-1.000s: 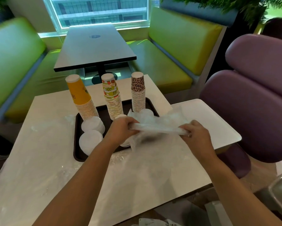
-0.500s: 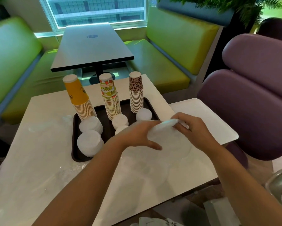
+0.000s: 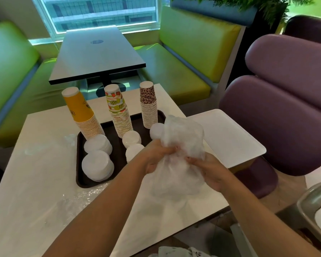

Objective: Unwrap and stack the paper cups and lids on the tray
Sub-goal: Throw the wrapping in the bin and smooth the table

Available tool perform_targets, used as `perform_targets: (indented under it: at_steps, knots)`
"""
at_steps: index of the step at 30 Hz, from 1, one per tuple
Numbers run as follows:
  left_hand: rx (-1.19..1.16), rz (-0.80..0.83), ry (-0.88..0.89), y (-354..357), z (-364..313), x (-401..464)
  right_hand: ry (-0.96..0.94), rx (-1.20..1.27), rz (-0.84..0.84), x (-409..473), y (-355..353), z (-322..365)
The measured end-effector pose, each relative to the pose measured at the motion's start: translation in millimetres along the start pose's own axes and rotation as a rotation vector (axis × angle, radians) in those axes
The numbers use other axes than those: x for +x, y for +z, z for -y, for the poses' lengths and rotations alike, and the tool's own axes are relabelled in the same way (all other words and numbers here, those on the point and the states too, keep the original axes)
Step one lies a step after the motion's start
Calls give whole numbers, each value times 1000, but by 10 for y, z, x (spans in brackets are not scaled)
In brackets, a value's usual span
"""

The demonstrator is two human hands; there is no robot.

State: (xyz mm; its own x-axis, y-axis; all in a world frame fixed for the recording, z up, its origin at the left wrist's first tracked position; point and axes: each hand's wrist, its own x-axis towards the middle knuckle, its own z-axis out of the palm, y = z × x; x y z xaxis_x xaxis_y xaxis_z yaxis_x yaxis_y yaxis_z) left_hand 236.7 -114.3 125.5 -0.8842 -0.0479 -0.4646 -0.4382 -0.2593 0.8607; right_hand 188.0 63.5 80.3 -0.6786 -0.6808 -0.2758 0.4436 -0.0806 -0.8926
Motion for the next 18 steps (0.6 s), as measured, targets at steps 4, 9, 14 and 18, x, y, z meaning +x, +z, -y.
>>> perform_targets:
  at_steps: [4, 9, 14, 18]
  knots:
    - [120, 178, -41, -135, 47, 36, -23, 69, -84, 21, -196, 2]
    - [-71, 216, -1, -201, 108, 135, -107, 201, 32, -1, -305, 105]
    - [-11, 229, 42, -161, 40, 104, -57, 204, -2, -55, -327, 198]
    - [566, 565, 155, -287, -101, -1, 31, -154, -158, -93, -289, 389]
